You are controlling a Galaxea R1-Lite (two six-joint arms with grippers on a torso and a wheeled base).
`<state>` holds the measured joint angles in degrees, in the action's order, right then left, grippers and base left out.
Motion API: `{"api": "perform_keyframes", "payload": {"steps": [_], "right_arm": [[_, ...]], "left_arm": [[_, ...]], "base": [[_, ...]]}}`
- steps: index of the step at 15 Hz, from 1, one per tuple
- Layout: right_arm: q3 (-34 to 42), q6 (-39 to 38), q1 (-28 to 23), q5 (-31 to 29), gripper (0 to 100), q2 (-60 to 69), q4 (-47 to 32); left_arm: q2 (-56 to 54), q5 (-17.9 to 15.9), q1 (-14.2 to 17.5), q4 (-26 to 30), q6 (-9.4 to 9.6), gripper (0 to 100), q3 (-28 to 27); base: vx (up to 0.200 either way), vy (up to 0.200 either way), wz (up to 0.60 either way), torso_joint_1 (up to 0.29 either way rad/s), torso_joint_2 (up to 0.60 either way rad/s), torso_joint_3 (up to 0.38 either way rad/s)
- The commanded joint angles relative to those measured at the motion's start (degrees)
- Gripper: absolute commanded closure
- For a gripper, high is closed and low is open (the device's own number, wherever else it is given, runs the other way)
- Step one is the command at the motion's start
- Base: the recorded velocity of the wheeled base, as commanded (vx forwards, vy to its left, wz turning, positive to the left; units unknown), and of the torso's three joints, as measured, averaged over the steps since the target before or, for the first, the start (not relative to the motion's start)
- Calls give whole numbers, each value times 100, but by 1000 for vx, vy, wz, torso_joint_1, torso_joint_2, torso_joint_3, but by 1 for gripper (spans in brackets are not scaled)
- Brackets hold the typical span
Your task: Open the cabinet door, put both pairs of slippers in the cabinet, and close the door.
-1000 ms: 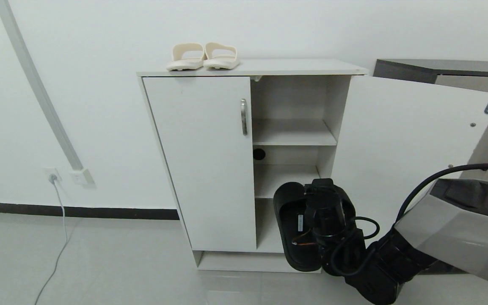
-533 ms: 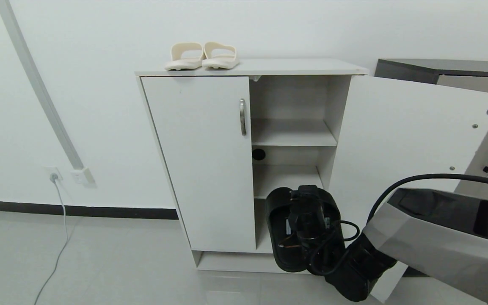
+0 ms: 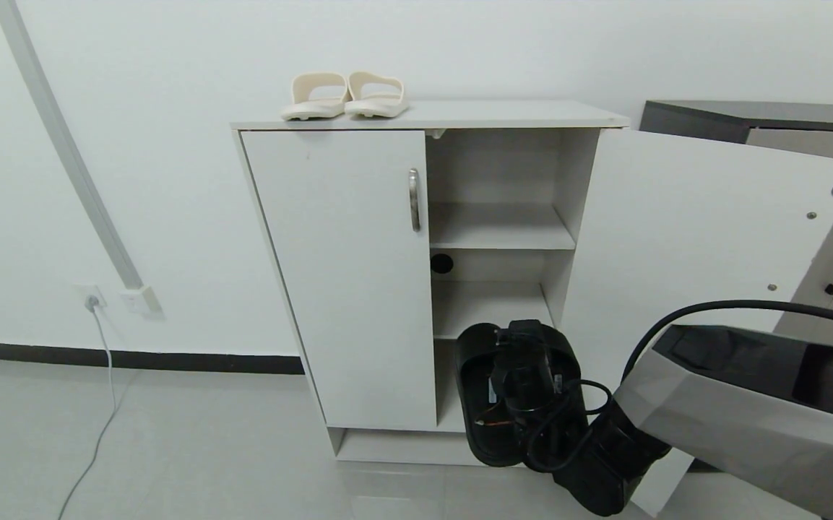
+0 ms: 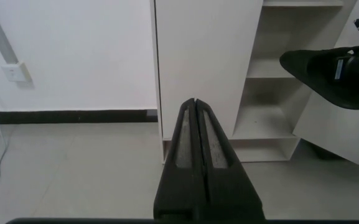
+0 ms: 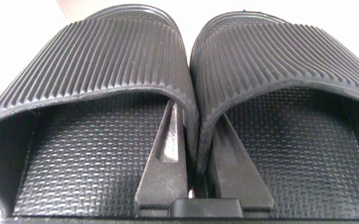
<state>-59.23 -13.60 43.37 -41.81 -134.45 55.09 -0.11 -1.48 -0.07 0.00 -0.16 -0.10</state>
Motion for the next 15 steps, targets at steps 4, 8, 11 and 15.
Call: {"api": "perform_keyframes", "payload": {"steps": [4,8,11,15], "right_arm": [[0,-11,13,-2,100,-81,11],[-9,-55,40,7,100,-117,55],[-9,-55,57,7,100,-125,55],[-9,-55,57,-2,100,-125,63]], "left_arm": [[11,-2,-1,0,-2,100,1],[11,-2,-1,0,-2,100,1],[11,-2,-1,0,-2,100,1],[11,-2,-1,0,-2,100,1]], "base": [[0,0,0,0,0,0],[0,0,0,4,-1,-60],[0,0,0,1,2,-183],[0,0,0,4,1,-198]]}}
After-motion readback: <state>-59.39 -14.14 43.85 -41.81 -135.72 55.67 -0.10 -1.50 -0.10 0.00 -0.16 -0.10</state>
